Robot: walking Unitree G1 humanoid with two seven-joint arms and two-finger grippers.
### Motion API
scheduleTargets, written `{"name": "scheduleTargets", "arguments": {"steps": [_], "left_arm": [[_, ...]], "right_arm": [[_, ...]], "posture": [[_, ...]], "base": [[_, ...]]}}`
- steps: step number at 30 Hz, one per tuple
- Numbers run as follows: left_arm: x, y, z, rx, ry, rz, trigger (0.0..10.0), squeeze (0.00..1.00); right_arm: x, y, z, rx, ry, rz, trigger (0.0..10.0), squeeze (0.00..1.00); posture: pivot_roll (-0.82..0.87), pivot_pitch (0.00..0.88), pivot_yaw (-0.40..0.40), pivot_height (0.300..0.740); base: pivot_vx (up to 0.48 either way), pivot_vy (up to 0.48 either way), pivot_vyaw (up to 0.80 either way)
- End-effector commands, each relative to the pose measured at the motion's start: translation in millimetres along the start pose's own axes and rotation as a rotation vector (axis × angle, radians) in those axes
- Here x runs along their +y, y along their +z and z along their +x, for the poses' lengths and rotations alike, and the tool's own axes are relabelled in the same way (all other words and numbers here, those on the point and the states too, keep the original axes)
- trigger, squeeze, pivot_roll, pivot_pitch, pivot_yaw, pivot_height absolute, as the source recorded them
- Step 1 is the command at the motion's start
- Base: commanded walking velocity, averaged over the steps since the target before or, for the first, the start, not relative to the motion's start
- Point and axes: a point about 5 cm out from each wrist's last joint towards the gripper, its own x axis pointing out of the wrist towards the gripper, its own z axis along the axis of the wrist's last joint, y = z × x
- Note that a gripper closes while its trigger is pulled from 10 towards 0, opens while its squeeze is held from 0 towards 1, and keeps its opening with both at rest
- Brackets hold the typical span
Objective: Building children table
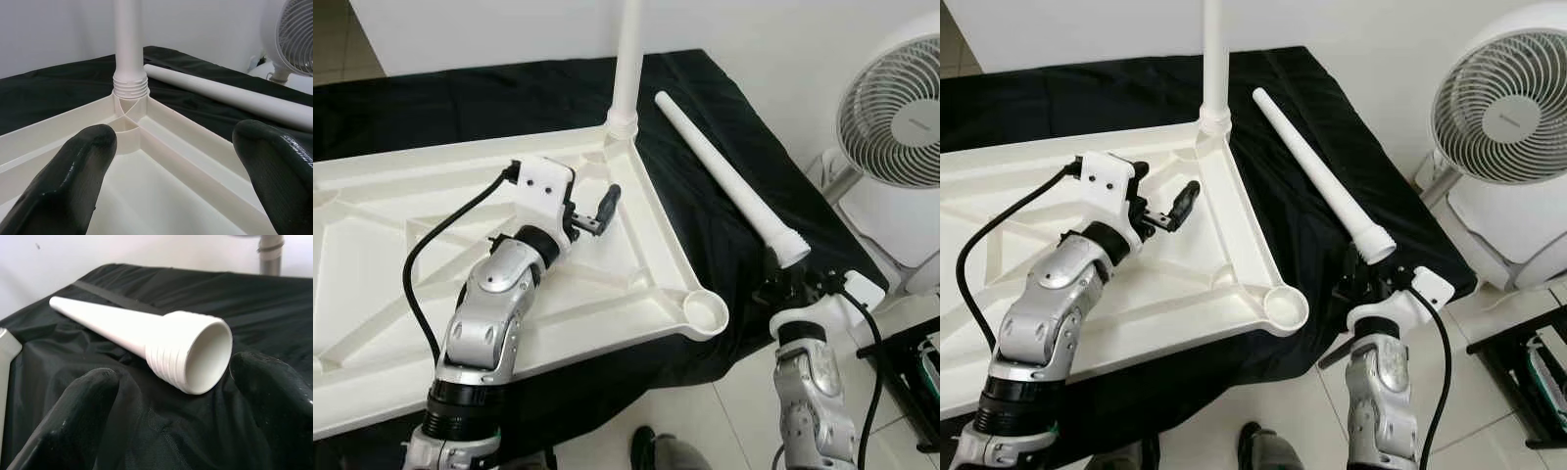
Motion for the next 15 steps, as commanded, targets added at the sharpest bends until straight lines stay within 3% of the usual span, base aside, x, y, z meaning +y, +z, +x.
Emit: {"name": "scheduleTargets", "arguments": {"steps": [1,15], "left_arm": [[-3.7,-2.4,-2.2,0.018,-0.021,0.004,10.0,0.00],[-2.0,0.0,-7.5,0.035,-0.031,0.036,10.0,0.00]], "right_arm": [[-5.8,-3.5,-1.4,0.009,-0.013,0.016,10.0,0.00],[-4.3,-9.2,19.5,0.042,0.156,0.076,10.0,0.00]], "posture": [[0.09,0.195,-0.013,0.740],[0.12,0.196,0.008,0.740]], "base": [[0.000,0.000,0.00],[0.000,0.000,0.00]]}}
